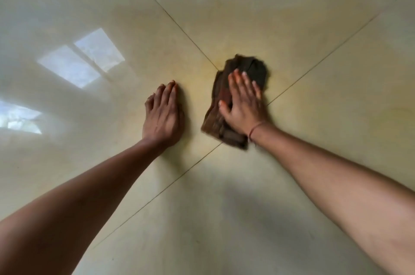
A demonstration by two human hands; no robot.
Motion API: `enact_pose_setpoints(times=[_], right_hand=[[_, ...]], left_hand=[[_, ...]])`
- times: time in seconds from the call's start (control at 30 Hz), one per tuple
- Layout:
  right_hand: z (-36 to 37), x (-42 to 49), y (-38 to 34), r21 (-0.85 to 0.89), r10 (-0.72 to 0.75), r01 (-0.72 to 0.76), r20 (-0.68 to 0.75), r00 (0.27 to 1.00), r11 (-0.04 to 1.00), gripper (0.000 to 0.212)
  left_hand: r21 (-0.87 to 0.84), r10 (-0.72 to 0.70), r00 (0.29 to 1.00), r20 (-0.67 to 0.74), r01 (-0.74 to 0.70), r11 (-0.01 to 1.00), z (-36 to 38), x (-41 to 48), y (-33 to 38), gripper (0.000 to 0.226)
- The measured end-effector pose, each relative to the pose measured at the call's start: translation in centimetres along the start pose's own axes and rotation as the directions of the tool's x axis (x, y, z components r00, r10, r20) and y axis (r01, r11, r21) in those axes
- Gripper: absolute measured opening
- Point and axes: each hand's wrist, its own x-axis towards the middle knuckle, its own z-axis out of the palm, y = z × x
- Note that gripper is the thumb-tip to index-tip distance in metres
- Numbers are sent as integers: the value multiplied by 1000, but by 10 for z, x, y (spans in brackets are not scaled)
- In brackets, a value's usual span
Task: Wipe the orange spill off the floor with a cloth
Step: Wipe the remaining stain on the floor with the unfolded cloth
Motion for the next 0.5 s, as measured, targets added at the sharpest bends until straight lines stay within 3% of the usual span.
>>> enact_pose_setpoints(times=[0.1,0.13,0.27,0.43,0.5], right_hand=[[-3,-52,35,-4,-182,183,73,980,983,82],[-7,-50,57,-11,-146,147,62,987,989,83],[-23,-26,122,-9,233,-234,-63,970,972,81],[-21,-120,175,-6,227,-228,-52,972,974,78],[-33,-134,224,23,433,-433,-86,897,901,81]], left_hand=[[62,-22,999,25,20,998,-3,0,3,68],[85,-3,999,35,0,996,-3,0,11,72],[40,231,970,79,-234,971,14,12,88,72],[-157,358,924,132,-337,928,49,31,212,58],[-153,418,892,174,-395,906,64,28,242,63]])
